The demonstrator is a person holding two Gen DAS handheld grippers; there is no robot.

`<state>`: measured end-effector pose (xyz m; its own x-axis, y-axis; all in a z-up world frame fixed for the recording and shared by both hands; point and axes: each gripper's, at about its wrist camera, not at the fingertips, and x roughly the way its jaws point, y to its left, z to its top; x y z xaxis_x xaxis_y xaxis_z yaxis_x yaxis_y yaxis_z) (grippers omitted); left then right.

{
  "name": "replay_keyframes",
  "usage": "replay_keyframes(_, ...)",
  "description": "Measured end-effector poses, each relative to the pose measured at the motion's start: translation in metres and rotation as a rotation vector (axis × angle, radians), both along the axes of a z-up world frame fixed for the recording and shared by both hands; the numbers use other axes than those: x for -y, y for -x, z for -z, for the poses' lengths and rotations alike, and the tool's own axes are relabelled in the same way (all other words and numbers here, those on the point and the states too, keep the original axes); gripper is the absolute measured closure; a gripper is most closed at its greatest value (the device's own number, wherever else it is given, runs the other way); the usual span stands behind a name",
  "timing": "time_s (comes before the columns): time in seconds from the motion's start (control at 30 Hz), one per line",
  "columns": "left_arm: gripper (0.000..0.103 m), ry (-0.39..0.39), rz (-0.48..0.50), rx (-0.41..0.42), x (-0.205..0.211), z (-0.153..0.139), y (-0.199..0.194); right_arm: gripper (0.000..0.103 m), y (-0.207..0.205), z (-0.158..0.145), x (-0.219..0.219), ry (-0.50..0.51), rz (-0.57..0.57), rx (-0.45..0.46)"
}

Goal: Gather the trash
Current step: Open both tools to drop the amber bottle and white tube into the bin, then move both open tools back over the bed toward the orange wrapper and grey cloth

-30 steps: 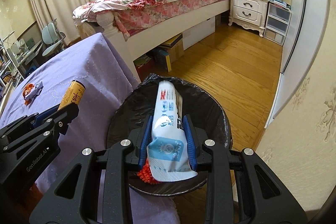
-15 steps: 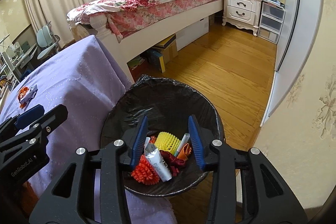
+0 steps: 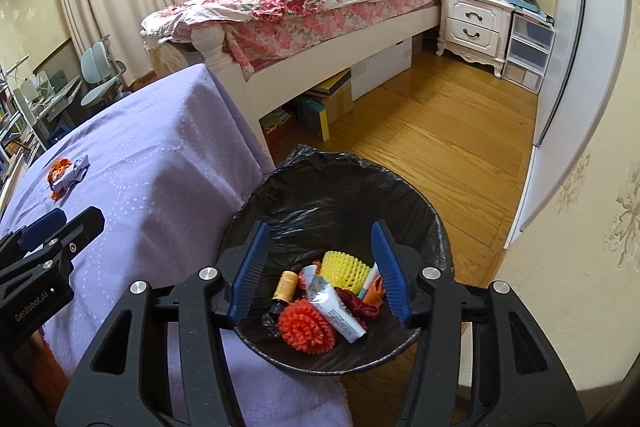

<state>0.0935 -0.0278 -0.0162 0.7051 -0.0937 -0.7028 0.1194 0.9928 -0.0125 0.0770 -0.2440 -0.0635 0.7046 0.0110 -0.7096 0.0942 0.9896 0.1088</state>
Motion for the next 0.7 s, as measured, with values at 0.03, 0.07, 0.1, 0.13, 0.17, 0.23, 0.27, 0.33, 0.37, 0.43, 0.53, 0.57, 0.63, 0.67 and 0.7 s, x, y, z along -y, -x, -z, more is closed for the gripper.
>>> replay_keyframes(0.03,0.03,0.0,-0.014,-0.005,-0.008,0.001,0.001,0.046,0.0,-0.001,-0.004,-0.001,-0.007,0.0)
replay_keyframes(0.07,0.03,-0.001,-0.024,-0.008,-0.013,0.002,0.001,0.046,-0.001,-0.001,-0.01,-0.001,-0.019,0.0)
replay_keyframes(0.1,0.03,-0.004,-0.039,-0.011,-0.02,0.003,0.002,0.045,-0.002,-0.002,-0.016,-0.001,-0.032,-0.001)
replay_keyframes(0.13,0.03,-0.009,-0.056,-0.013,-0.028,0.004,0.003,0.045,-0.003,-0.002,-0.024,0.0,-0.05,-0.003)
replay_keyframes(0.17,0.03,-0.011,-0.066,-0.014,-0.034,0.005,0.004,0.045,-0.003,-0.003,-0.027,0.0,-0.058,-0.004)
replay_keyframes(0.23,0.03,-0.015,-0.094,-0.018,-0.049,0.006,0.006,0.044,-0.005,-0.004,-0.04,-0.002,-0.084,-0.005)
replay_keyframes(0.27,0.03,-0.019,-0.114,-0.021,-0.059,0.007,0.007,0.044,-0.006,-0.006,-0.048,-0.003,-0.101,-0.005)
replay_keyframes(0.33,0.03,-0.025,-0.139,-0.026,-0.072,0.009,0.01,0.043,-0.007,-0.007,-0.062,-0.002,-0.131,-0.004)
replay_keyframes(0.37,0.03,-0.022,-0.16,-0.031,-0.083,0.009,0.011,0.043,-0.009,-0.009,-0.075,0.001,-0.158,-0.003)
replay_keyframes(0.43,0.03,-0.017,-0.186,-0.034,-0.097,0.01,0.012,0.04,-0.011,-0.01,-0.091,0.001,-0.191,-0.003)
replay_keyframes(0.53,0.03,-0.03,-0.226,-0.037,-0.118,0.011,0.014,0.038,-0.013,-0.011,-0.114,-0.002,-0.235,-0.006)
replay_keyframes(0.57,0.03,-0.033,-0.239,-0.041,-0.125,0.011,0.014,0.038,-0.015,-0.011,-0.128,-0.001,-0.264,-0.009)
replay_keyframes(0.63,0.03,-0.033,-0.262,-0.051,-0.137,0.012,0.013,0.038,-0.016,-0.011,-0.142,0.006,-0.288,-0.012)
replay_keyframes(0.67,0.03,-0.03,-0.274,-0.054,-0.143,0.012,0.012,0.038,-0.019,-0.011,-0.152,0.01,-0.306,-0.015)
replay_keyframes(0.7,0.03,-0.028,-0.286,-0.057,-0.15,0.012,0.013,0.038,-0.022,-0.01,-0.163,0.013,-0.325,-0.019)
